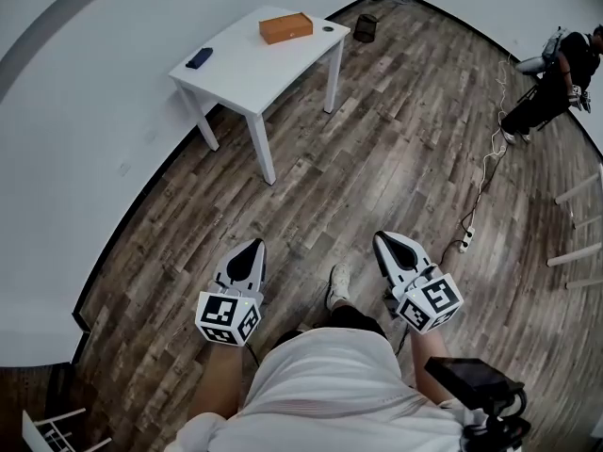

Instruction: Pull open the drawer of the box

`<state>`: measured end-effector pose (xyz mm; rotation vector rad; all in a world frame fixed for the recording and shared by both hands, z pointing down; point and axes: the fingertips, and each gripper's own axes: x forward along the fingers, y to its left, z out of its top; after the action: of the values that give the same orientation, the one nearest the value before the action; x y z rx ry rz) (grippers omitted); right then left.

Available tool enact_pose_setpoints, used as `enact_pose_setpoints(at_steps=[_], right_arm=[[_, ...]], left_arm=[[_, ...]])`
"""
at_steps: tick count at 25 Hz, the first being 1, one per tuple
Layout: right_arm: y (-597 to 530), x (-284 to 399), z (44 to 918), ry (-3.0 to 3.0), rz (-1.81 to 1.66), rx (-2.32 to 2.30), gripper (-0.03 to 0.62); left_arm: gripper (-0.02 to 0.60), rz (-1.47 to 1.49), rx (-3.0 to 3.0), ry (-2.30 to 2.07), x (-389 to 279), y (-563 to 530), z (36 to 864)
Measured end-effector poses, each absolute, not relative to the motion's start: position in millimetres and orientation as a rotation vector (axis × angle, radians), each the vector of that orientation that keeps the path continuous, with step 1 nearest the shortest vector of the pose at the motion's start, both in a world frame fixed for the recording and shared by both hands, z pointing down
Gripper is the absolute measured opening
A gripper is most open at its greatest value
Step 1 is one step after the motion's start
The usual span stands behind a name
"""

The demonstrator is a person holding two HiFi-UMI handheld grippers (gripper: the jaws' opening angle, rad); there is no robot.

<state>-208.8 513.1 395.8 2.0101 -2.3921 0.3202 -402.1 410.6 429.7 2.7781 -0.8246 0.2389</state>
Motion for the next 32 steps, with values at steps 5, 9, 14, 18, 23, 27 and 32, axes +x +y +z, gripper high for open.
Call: enact_pose_setpoints(at_steps=[5,9,14,18,23,27,32], right_arm=[[462,-145,398,-2.411,0.341,1.996,-0.002],[414,-86,391,-2.427,0.33,1.983,-0.002],[369,-14,385,-2.448,0.322,1.965,-0.002],[337,26,384,-2.474,0.318,1.994,-0.002],[306,49,397,-2.491,0.348,1.967,-0.002],[275,66,411,-2.483,0.373,1.966,-0.002],[227,92,410,-2.464,0.355,1.975,-0.002]], left_arm=[[0.011,0.217,2.777,-0.839,-340,360,422],[0.011,0.216,2.755,-0.868,-286,316,420],[0.011,0.203,2.764,-0.927,-220,271,410],[0.011,0.228,2.772,-0.928,-183,245,411],[0.011,0.236,2.77,-0.928,-154,213,413],[0.011,0.234,2.758,-0.921,-135,182,425],[0.011,0.233,2.75,-0.886,-104,132,433]])
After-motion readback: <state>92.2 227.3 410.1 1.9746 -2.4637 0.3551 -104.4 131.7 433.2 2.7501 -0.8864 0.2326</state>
